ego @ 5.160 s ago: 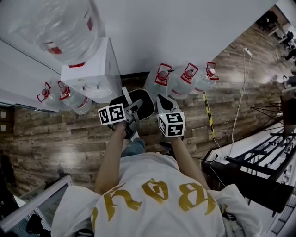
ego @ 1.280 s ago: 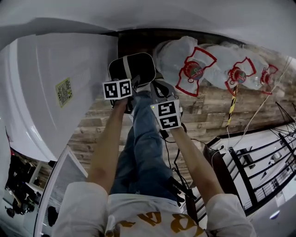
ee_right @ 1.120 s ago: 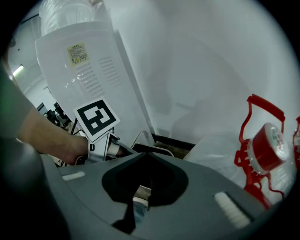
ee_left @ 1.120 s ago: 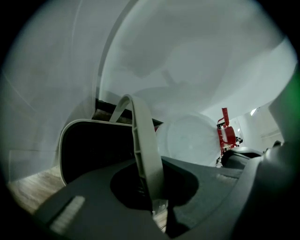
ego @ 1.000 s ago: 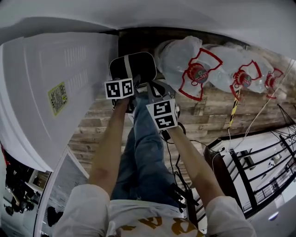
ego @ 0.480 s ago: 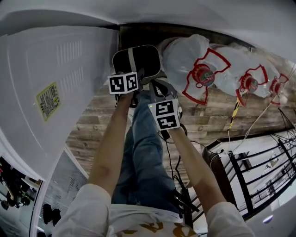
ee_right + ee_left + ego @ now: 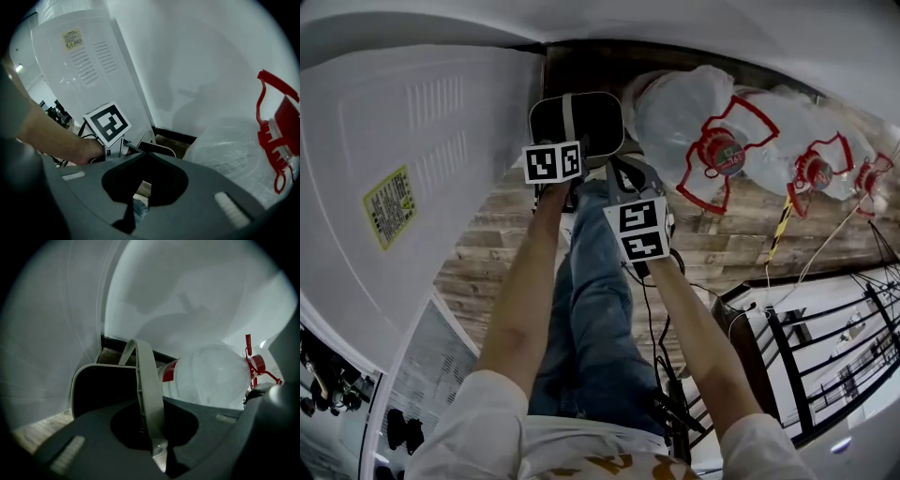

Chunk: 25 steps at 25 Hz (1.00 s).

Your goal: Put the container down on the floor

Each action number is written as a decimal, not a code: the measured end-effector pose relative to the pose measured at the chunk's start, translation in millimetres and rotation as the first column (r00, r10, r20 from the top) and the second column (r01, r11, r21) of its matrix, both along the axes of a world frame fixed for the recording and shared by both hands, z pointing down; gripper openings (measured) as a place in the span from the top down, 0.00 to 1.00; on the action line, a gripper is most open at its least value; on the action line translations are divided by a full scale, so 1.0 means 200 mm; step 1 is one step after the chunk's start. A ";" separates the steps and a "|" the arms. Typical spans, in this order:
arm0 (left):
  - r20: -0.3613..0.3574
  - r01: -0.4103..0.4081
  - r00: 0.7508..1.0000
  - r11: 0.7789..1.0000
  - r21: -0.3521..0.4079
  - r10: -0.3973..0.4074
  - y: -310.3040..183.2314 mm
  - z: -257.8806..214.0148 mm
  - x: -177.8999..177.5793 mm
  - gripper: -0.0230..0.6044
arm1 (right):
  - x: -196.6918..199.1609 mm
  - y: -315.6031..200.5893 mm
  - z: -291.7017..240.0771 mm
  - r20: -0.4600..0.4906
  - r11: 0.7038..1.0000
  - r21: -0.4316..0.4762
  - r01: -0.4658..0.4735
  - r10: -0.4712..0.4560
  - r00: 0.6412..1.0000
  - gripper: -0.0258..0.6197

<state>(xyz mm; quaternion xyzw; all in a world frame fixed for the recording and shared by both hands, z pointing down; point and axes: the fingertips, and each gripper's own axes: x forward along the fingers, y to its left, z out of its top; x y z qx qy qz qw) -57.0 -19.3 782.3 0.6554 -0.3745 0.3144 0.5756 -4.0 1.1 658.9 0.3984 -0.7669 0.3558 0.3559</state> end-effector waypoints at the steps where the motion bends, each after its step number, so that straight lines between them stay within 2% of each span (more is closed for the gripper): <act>1: 0.010 0.002 1.000 1.000 0.006 -0.002 0.01 0.00 -0.01 0.95 | 0.00 0.00 0.00 0.000 1.000 0.000 0.001 -0.001 1.000 0.92; 6: 0.097 0.018 0.995 1.000 0.019 -0.020 0.05 0.03 -0.09 0.96 | -0.01 0.01 0.02 0.000 1.000 -0.008 0.003 -0.003 1.000 0.92; 11: 0.183 0.039 0.982 0.999 -0.007 -0.037 0.13 0.07 -0.19 0.96 | -0.04 0.03 0.03 0.005 1.000 -0.013 0.011 -0.011 1.000 0.92; 16: 0.229 0.061 0.972 0.998 0.005 -0.060 0.13 0.08 -0.28 0.96 | -0.06 0.04 0.03 0.008 1.000 -0.013 0.011 -0.011 1.000 0.92; 25: 0.359 0.073 0.931 0.997 -0.004 -0.067 0.16 0.10 -0.42 0.94 | -0.07 0.07 0.07 0.004 1.000 -0.023 0.008 -0.008 1.000 0.92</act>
